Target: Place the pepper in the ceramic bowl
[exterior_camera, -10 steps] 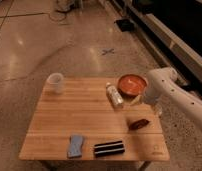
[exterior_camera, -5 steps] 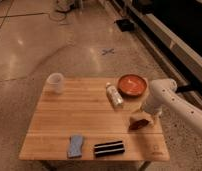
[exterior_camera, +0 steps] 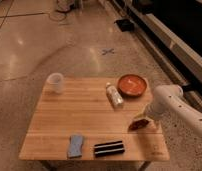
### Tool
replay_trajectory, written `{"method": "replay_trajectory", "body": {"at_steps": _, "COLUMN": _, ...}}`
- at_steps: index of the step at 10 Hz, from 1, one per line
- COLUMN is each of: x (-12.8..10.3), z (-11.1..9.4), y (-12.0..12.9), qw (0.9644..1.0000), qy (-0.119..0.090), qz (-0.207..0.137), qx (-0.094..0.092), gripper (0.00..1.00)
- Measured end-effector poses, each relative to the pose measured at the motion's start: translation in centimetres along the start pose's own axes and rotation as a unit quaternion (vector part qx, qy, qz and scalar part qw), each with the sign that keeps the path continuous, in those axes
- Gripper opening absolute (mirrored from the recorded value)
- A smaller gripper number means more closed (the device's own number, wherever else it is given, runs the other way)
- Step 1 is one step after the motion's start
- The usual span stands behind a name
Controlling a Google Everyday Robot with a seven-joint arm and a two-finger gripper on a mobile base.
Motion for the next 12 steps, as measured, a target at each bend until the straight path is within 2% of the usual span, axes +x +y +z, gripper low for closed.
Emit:
{"method": "replay_trajectory", "body": {"at_steps": 4, "x": -0.6, "z": 0.1, "y": -0.9, "qw": 0.9998, "qy": 0.012, "qz": -0.014, "qx": -0.012, "gripper": 0.79}}
{"method": "replay_trajectory", "body": {"at_steps": 7, "x": -0.8, "z": 0.3, "y": -1.3, "qw": 0.9996, "qy": 0.017, "qz": -0.019, "qx": -0.016, "gripper": 0.5}}
{"method": "replay_trajectory", "body": {"at_steps": 8, "x": -1.0, "z": 0.2, "y": -1.4, "qw": 0.9995, "qy": 0.016, "qz": -0.02, "qx": -0.016, "gripper": 0.37}}
{"method": "replay_trajectory", "body": {"at_steps": 11, "x": -1.3, "z": -0.3, "y": -1.4, "qw": 0.9996, "qy": 0.014, "qz": -0.024, "qx": -0.007, "gripper": 0.07}}
{"method": "replay_trajectory", "body": {"at_steps": 12, "x": -1.2, "z": -0.7, "y": -1.4, "qw": 0.9995, "qy": 0.015, "qz": -0.026, "qx": -0.004, "gripper": 0.01}}
